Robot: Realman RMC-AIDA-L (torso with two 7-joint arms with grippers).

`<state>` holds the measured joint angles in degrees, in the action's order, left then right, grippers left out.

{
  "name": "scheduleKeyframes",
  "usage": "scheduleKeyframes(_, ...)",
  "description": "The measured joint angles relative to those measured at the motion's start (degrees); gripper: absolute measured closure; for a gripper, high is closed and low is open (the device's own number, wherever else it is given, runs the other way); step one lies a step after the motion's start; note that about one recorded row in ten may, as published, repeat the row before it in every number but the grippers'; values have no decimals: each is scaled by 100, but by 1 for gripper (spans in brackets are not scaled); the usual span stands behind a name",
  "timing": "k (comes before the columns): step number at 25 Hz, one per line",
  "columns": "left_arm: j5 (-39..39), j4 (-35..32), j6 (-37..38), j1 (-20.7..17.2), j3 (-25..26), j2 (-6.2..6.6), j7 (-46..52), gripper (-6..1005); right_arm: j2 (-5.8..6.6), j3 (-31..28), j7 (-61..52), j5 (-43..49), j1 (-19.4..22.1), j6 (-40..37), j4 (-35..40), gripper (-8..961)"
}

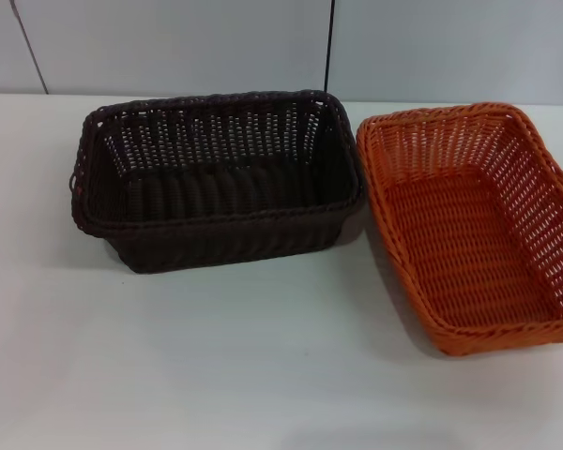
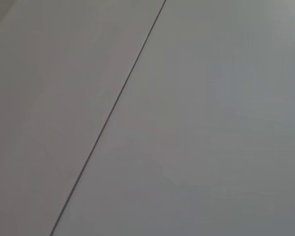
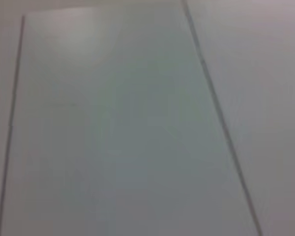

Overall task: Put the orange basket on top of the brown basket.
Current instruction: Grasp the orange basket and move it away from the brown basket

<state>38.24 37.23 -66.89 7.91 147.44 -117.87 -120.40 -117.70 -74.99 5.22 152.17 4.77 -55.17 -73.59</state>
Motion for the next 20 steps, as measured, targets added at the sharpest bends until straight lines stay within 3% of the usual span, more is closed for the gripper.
scheduleKeyframes(2,0,14,-2,-32,2,0,12,487,-81,-208,1,370,241,1298,-963,281)
scheduleKeyframes(3,0,14,-2,-32,2,0,12,487,-81,-208,1,370,241,1298,-963,281)
scheduleKeyframes(6,-1,22,-3,-61,6,7,66,487,-67,-392,-11,535,326,2674,-1779,281)
scheduleKeyframes(7,-2,20,-3,-65,8,11,76,487,-47,-546,-7,641,301,3668,-2321,281)
scheduleKeyframes(9,-2,20,-3,-65,8,11,76,487,-34,-614,4,724,263,4120,-2552,282)
scheduleKeyframes(10,-2,20,-3,-65,8,11,76,487,51,-720,13,950,110,4979,-2921,282)
scheduleKeyframes(11,-2,20,-3,-65,8,11,76,487,91,-745,16,1026,44,5282,-3026,282)
scheduleKeyframes(12,-2,-4,4,-50,10,10,77,487,217,-762,45,1108,-114,5709,-3124,282)
scheduleKeyframes(13,-2,-4,4,-50,10,10,77,487,217,-762,45,1108,-114,5709,-3124,282)
scheduleKeyframes(16,-3,-31,42,-22,11,10,78,486,579,-778,215,1118,-625,6717,-3250,282)
scheduleKeyframes(17,-4,-45,52,7,13,10,78,486,766,-790,426,1089,-1008,7325,-3269,283)
scheduleKeyframes(20,-4,-50,89,40,5,9,78,486,814,-837,861,1006,-1321,7979,-3349,283)
